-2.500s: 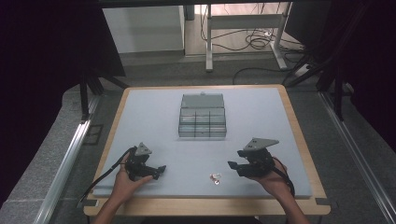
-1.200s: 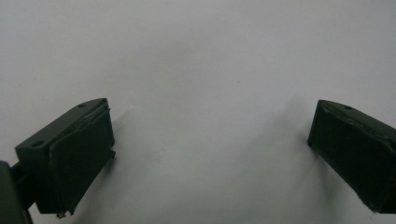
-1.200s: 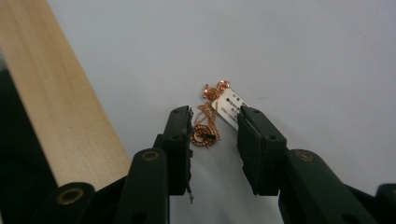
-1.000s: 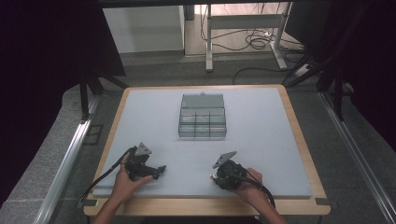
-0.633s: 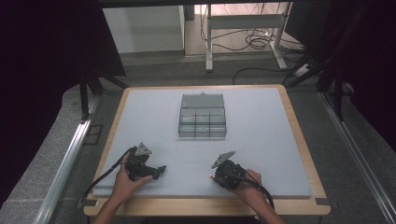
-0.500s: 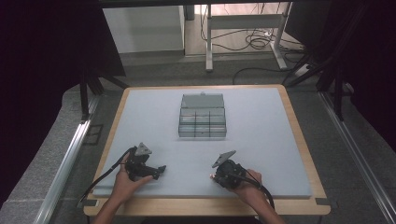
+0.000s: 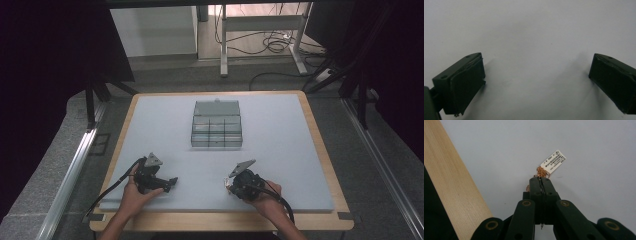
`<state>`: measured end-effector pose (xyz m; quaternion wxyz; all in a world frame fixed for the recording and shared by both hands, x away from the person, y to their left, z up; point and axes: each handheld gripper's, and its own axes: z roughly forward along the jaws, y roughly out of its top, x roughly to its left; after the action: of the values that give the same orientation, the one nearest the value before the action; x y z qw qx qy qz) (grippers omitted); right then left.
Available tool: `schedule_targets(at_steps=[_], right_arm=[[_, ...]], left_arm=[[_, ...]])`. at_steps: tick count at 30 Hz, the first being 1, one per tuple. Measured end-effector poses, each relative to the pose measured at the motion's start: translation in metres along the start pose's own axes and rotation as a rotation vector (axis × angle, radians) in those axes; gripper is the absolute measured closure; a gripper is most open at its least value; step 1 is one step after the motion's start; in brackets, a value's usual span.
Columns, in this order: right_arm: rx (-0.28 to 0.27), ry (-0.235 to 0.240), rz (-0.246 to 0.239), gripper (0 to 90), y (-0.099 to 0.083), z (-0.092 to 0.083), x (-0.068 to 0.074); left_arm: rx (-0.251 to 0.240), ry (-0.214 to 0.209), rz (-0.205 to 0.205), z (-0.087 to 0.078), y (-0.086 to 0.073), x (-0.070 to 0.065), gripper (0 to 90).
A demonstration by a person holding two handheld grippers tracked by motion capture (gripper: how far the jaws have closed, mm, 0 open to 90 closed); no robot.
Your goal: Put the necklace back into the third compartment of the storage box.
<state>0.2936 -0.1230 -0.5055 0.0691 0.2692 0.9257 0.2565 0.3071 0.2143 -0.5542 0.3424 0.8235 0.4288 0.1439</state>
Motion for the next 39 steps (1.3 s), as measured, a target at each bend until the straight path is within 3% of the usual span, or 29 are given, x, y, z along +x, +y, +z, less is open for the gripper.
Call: schedule_targets(at_steps=[9,13,32,39], right_arm=[[-0.044,-0.011,0.006,87.9,0.004,-0.006,-0.002],[-0.091,-0.017,0.021,88.1,0.006,-0.016,-0.004],[-0.191,-0.010,0.057,88.5,0.011,-0.047,-0.014],[-0.229,-0.020,0.049,88.4,0.018,-0.061,-0.014]], left_arm=[[0.000,0.000,0.000,0.000,0.000,0.000,0.2],[0.000,0.000,0.000,0.000,0.000,0.000,0.2],[0.001,0.000,0.001,0.000,0.000,0.000,0.3],[0.000,0.000,0.001,0.000,0.000,0.000,0.3]])
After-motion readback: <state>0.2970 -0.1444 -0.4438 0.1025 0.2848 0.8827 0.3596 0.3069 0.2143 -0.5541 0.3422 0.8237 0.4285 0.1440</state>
